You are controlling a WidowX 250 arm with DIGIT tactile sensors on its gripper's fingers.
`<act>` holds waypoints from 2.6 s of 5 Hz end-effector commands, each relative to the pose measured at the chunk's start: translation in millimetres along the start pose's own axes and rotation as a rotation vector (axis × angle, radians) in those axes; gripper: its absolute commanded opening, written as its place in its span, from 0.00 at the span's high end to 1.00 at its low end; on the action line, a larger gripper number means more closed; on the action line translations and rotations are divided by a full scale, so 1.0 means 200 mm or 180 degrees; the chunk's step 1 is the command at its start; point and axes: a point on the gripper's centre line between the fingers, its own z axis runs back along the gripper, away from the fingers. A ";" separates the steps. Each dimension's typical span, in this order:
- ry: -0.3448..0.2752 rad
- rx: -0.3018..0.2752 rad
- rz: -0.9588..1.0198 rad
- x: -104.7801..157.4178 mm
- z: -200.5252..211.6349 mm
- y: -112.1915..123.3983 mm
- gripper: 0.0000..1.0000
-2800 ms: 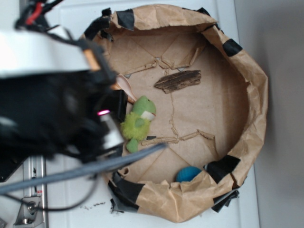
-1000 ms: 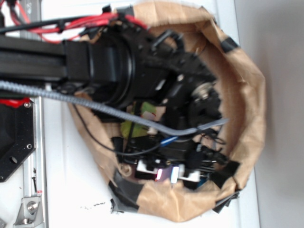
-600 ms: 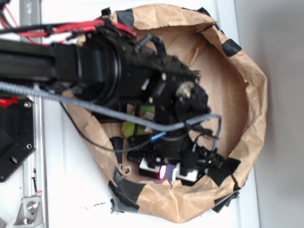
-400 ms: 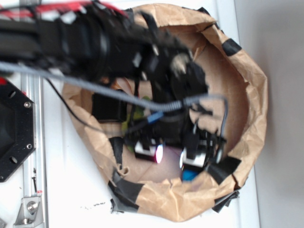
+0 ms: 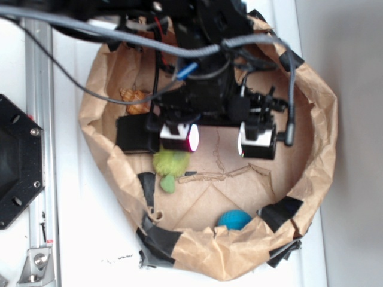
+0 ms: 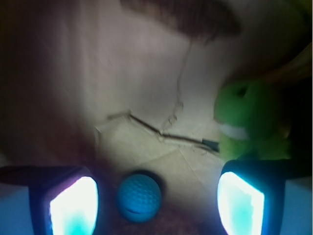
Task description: Grab the blue ball.
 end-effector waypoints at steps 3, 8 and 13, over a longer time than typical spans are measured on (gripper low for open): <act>0.0461 0.0329 -0.0060 -0.31 -0.40 -0.06 0.00; -0.0408 -0.0053 -0.0485 -0.12 0.00 -0.02 1.00; -0.0655 0.0671 -0.0659 -0.10 0.02 -0.02 0.00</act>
